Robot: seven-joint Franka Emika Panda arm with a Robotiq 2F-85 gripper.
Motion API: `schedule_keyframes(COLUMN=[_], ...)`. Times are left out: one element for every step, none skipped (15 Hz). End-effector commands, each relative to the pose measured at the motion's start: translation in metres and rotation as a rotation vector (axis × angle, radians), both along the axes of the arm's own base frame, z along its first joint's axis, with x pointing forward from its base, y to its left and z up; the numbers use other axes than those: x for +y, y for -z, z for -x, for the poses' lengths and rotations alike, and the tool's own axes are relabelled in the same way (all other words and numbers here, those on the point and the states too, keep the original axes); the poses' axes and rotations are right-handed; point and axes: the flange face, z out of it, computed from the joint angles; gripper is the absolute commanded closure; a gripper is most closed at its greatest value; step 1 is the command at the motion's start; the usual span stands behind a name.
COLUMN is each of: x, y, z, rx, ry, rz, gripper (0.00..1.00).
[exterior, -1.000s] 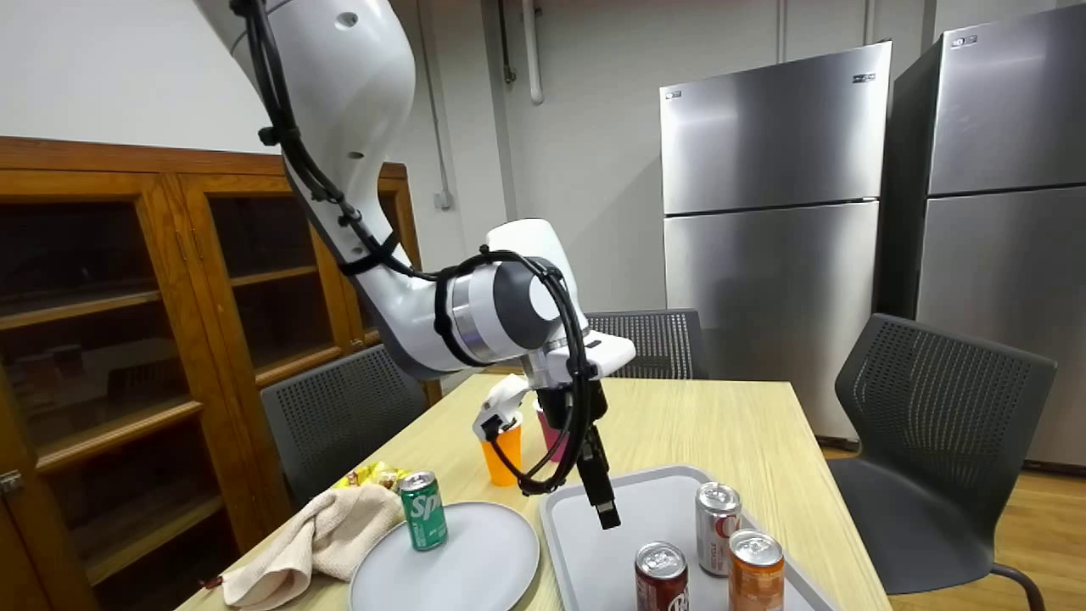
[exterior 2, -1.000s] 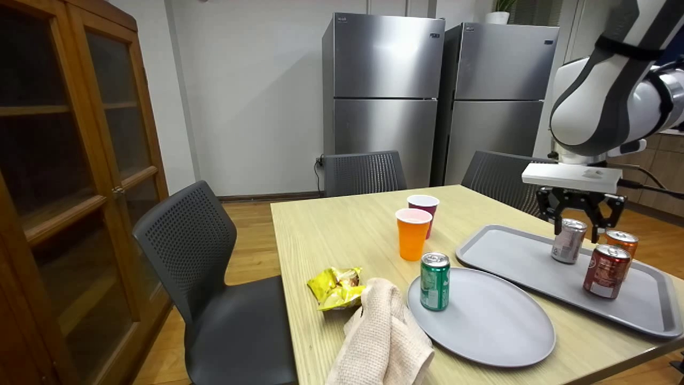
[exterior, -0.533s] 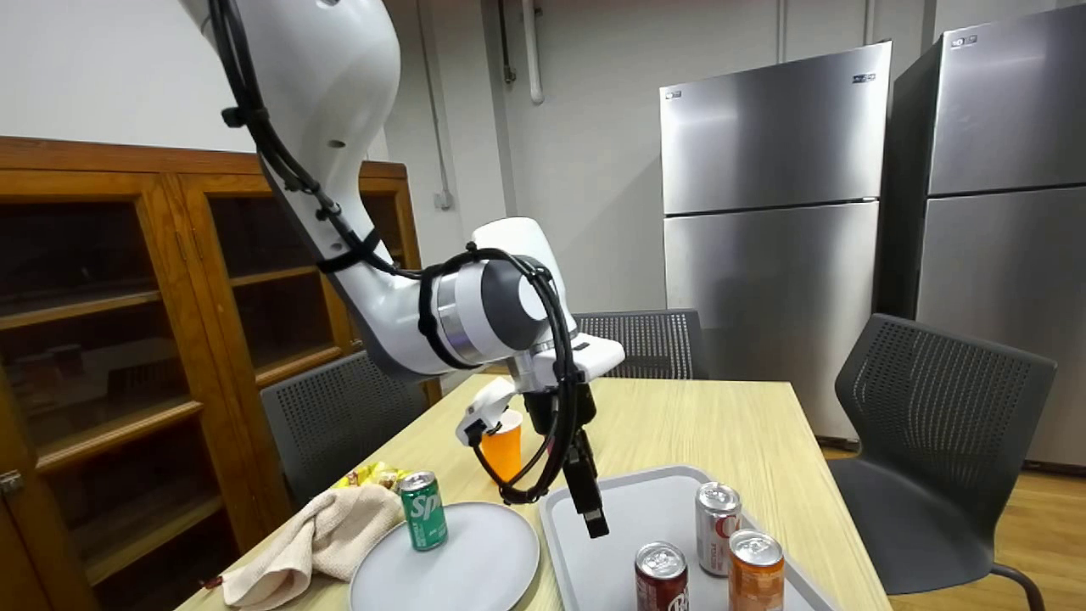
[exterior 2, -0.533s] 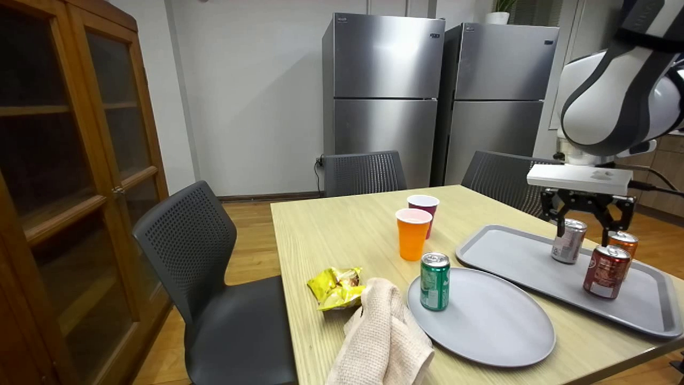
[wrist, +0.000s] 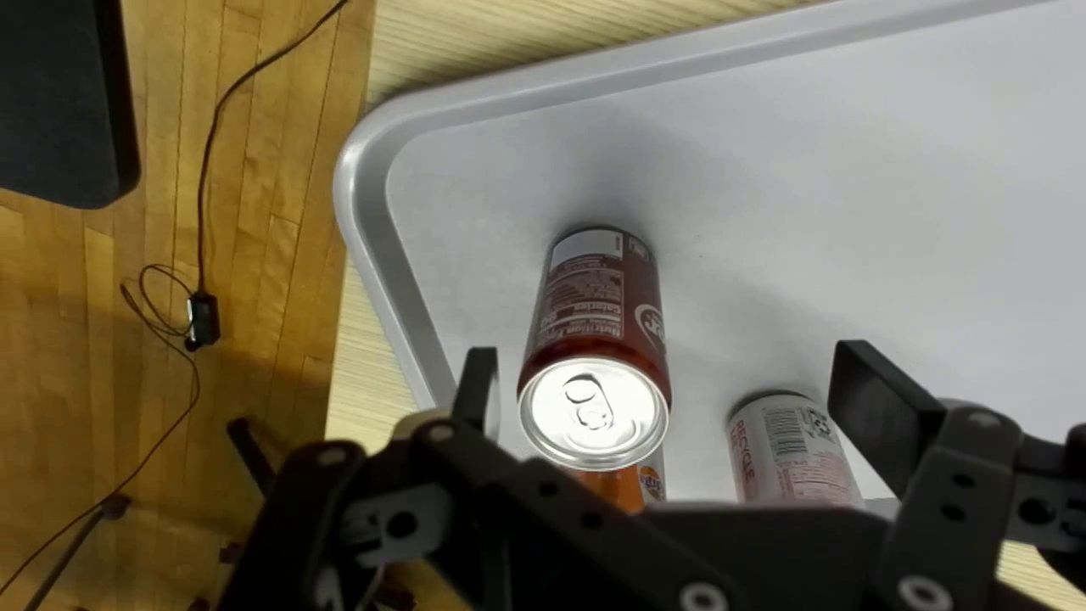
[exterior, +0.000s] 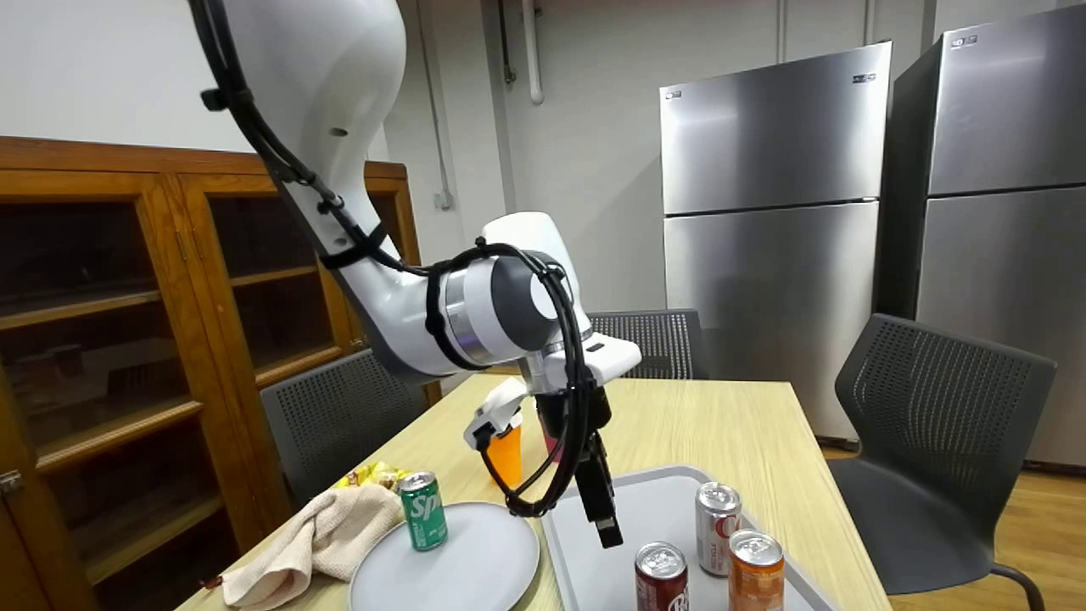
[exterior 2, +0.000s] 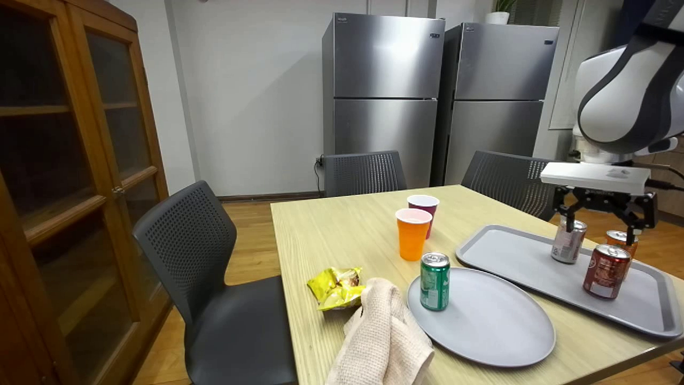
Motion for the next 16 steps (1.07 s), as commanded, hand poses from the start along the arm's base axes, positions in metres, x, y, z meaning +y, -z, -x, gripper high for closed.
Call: schedule_keyframes(x=[-0.007,-0.009,-0.012,-0.015,-0.018,-0.020,-0.022,-0.024,-0.026,-0.029,-0.030,-0.033,-0.035,-0.038,-0.040,-0.043], y=[0.002,0.003,0.006,0.007,0.009,0.012,0.014,0.017,0.019,0.022,0.024,0.027,0.028,0.030,0.032,0.035], z=[0.009,0.010,0.011,0.012,0.013,0.013,0.013,0.013,0.014,0.013,0.013,0.012,0.011,0.008,0.006,0.004], rx=[-0.001,0.000,0.001,0.002,0.000,0.000,0.001,-0.001,-0.003,-0.008,-0.013,-0.021,-0.027,-0.032,-0.037,-0.040], ry=[0.043,0.051,0.062,0.073,0.083,0.092,0.102,0.115,0.128,0.145,0.159,0.175,0.189,0.201,0.213,0.225], rz=[-0.010,-0.012,-0.014,-0.017,-0.020,-0.023,-0.026,-0.029,-0.033,-0.037,-0.042,-0.046,-0.049,-0.051,-0.053,-0.054], gripper=[0.00,0.00,0.00,0.00,0.00,0.00,0.00,0.00,0.00,0.00,0.00,0.00,0.00,0.00,0.00,0.00])
